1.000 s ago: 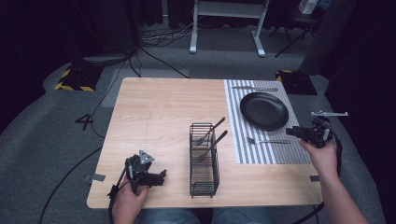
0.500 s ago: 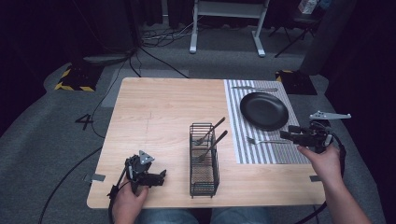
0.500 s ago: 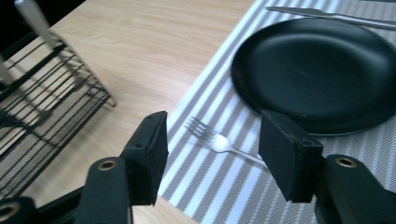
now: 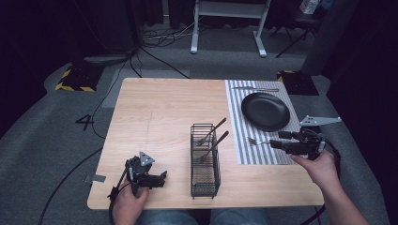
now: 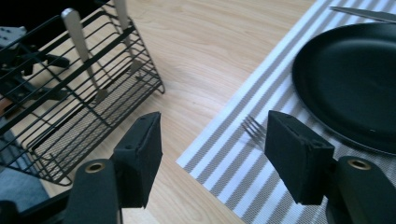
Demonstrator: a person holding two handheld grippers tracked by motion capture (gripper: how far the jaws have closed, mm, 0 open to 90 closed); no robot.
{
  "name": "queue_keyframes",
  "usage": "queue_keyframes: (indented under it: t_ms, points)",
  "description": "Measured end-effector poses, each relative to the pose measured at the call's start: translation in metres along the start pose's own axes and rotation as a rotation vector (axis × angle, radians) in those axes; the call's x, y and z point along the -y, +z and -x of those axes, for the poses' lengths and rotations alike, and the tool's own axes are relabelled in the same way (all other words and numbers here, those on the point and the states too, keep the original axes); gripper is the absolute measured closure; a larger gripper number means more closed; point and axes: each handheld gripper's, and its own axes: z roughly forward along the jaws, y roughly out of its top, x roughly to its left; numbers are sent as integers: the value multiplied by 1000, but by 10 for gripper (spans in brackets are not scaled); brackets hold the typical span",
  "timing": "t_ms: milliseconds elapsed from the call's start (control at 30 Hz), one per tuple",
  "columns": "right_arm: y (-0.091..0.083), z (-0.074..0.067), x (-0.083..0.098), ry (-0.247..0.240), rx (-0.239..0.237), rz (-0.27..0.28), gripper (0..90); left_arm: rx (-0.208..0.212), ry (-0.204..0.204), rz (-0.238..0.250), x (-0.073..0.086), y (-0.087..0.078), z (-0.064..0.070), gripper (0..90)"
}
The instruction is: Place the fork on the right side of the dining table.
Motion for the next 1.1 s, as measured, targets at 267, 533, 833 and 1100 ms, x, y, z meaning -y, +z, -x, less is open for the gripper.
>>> queue_keyframes:
  t_ms: [267, 533, 833, 1100]
  points:
    - [16, -8, 5, 1, -68, -28, 346, 2, -1, -1, 0, 0, 0, 2]
    - [33, -25, 16, -55, -83, -63, 325, 2, -1, -1, 0, 0, 0, 2]
    - [49, -43, 33, -96, -93, -131, 300, 2, -1, -1, 0, -1, 0, 2]
    - [69, -50, 53, -94, -116, -170, 309, 2, 0, -2, 0, -1, 0, 2]
